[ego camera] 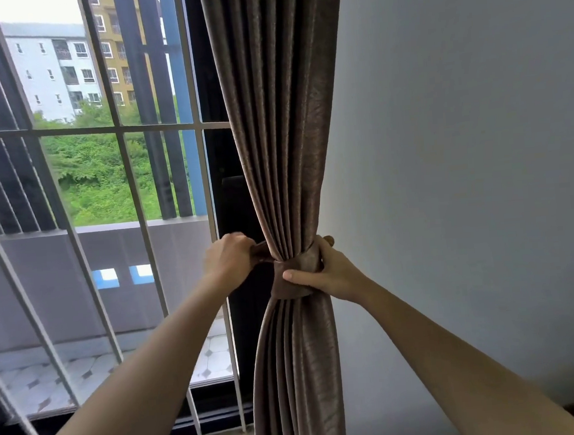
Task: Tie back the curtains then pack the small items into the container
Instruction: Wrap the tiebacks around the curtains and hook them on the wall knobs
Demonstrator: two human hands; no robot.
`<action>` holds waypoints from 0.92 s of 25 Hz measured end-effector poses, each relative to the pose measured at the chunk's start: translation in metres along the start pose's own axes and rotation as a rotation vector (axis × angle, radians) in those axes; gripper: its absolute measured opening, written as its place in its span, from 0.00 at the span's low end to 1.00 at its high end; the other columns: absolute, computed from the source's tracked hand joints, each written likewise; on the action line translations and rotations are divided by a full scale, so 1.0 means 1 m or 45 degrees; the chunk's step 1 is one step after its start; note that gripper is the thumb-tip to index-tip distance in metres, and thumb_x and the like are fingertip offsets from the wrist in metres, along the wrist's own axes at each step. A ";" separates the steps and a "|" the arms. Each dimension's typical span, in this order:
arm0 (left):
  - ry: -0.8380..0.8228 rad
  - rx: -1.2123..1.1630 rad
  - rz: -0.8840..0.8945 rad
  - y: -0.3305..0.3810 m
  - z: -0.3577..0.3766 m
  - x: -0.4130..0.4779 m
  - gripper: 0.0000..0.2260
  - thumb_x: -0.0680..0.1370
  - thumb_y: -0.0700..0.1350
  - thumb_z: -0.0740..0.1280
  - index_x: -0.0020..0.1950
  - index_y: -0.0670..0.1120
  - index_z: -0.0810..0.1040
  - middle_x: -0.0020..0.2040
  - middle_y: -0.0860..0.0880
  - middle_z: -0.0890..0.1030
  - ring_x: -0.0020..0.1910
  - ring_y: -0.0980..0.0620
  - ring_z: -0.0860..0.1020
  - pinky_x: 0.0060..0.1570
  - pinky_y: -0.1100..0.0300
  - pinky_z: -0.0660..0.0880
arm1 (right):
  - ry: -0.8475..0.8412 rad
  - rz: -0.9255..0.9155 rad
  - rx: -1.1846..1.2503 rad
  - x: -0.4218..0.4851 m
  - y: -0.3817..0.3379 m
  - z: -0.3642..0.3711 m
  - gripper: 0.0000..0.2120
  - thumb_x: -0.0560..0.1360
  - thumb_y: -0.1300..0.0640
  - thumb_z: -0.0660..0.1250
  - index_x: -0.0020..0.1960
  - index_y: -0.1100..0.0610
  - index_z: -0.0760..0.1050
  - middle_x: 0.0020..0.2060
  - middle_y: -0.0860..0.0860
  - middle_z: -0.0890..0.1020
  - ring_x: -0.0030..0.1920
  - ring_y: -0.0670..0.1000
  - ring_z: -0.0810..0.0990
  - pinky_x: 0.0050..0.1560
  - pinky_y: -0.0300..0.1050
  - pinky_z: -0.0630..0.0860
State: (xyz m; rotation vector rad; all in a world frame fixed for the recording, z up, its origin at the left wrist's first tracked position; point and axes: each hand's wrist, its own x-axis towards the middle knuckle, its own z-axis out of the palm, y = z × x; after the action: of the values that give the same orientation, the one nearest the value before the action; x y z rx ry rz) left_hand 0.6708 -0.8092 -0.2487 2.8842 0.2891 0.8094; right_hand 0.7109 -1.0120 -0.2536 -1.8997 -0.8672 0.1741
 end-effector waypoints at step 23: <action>-0.114 -0.543 0.294 0.035 -0.022 -0.057 0.11 0.77 0.40 0.58 0.38 0.40 0.76 0.32 0.45 0.77 0.31 0.53 0.74 0.34 0.62 0.71 | -0.110 -0.104 0.280 -0.030 -0.020 -0.009 0.23 0.64 0.63 0.59 0.51 0.38 0.71 0.49 0.37 0.78 0.51 0.38 0.78 0.47 0.29 0.74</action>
State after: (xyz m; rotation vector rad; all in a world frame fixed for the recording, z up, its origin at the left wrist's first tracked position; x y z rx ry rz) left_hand 0.6168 -0.8536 -0.2522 2.5634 -0.2078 0.6727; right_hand 0.6826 -1.0327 -0.2397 -1.6594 -0.9427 0.2914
